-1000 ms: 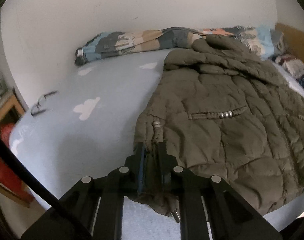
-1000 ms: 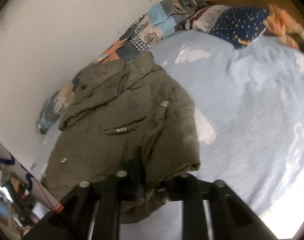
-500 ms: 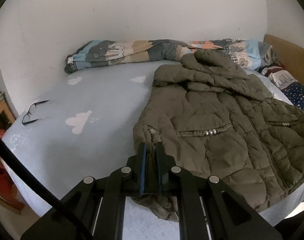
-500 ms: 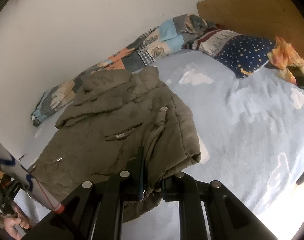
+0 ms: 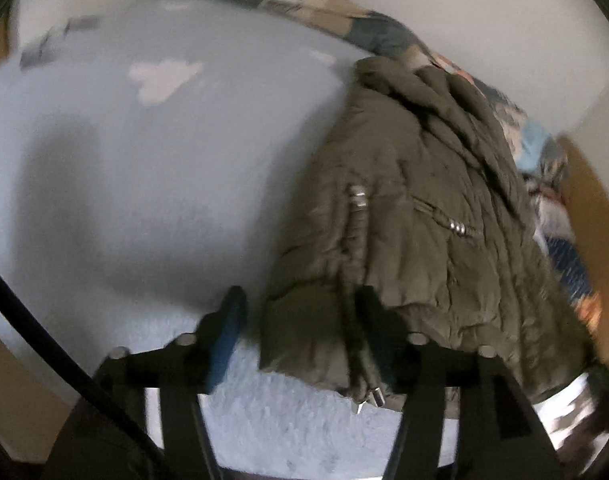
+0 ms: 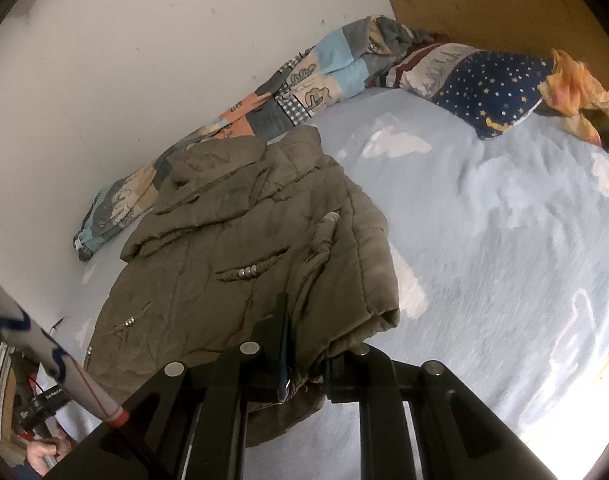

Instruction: Fold large clothes

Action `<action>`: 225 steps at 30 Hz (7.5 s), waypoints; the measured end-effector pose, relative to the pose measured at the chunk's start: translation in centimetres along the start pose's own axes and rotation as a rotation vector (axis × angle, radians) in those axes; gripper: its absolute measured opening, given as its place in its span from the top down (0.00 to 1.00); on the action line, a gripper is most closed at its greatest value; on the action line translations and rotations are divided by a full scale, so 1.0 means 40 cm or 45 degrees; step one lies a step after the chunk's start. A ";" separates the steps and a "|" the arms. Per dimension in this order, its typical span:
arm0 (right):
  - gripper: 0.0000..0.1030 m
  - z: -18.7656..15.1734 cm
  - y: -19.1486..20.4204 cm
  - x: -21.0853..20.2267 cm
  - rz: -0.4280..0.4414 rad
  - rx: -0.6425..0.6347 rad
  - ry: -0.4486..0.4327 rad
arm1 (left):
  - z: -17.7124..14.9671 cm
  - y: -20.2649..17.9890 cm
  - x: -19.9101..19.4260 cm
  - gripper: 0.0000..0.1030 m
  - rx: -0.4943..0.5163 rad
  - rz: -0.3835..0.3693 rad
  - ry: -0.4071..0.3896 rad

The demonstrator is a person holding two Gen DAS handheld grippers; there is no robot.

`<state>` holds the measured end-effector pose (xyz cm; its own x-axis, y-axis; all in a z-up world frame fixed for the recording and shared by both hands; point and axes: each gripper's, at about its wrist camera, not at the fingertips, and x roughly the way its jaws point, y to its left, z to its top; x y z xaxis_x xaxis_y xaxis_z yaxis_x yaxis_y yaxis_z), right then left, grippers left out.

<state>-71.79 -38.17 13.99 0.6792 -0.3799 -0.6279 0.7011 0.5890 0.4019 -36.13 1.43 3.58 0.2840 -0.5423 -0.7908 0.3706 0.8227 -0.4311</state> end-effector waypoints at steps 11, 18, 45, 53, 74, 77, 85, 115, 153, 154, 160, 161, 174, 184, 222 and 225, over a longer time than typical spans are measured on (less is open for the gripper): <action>0.86 -0.003 -0.013 0.006 0.020 0.036 0.015 | -0.017 -0.010 0.030 0.37 -0.145 -0.186 0.067; 0.86 -0.010 -0.018 0.013 0.004 0.042 0.025 | -0.037 -0.107 0.026 0.79 0.102 -0.126 -0.002; 0.83 -0.038 -0.093 0.069 0.037 0.241 0.146 | -0.090 -0.212 0.025 0.81 0.435 0.222 -0.200; 0.89 -0.017 -0.006 0.004 -0.040 -0.018 -0.003 | -0.069 -0.277 -0.091 0.85 0.571 0.186 -0.436; 0.89 0.325 0.129 -0.031 0.105 -0.191 -0.238 | 0.327 -0.475 -0.196 0.80 0.624 -0.060 -0.550; 0.89 0.414 0.141 0.019 0.110 -0.170 -0.246 | 0.442 -0.513 -0.170 0.73 0.545 -0.125 -0.512; 0.89 0.665 0.165 0.264 0.023 -0.090 -0.210 | 0.692 -0.583 -0.090 0.32 0.455 -0.075 -0.624; 0.12 0.815 -0.028 0.659 0.205 0.328 -0.029 | 0.643 -0.766 0.353 0.25 0.740 0.015 -0.383; 0.12 0.426 0.087 0.462 -0.044 0.344 0.259 | 0.419 -0.394 0.224 0.17 0.137 0.100 -0.121; 0.12 0.414 0.059 0.444 -0.039 0.398 0.257 | 0.429 -0.364 0.232 0.17 0.095 0.095 -0.100; 0.12 0.392 -0.104 0.409 -0.004 0.667 0.230 | 0.497 -0.248 0.245 0.17 -0.117 0.051 -0.063; 0.12 0.401 -0.118 0.412 -0.003 0.688 0.224 | 0.500 -0.245 0.246 0.17 -0.123 0.045 -0.063; 0.12 0.425 -0.144 0.490 0.007 0.769 0.270 | 0.532 -0.333 0.285 0.17 0.040 0.230 -0.119; 0.12 0.405 -0.079 0.536 -0.004 0.698 0.292 | 0.510 -0.411 0.304 0.17 0.330 0.526 -0.279; 0.13 0.348 -0.150 0.639 0.072 0.994 0.243 | 0.504 -0.461 0.314 0.17 0.448 0.541 -0.316; 0.18 0.348 -0.146 0.642 0.091 0.983 0.242 | 0.507 -0.455 0.313 0.17 0.415 0.511 -0.299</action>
<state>-55.42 -61.30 4.80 0.7282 -0.1908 -0.6582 0.6568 -0.0797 0.7498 -21.40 -23.80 10.34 0.6339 -0.2522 -0.7311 0.4365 0.8971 0.0690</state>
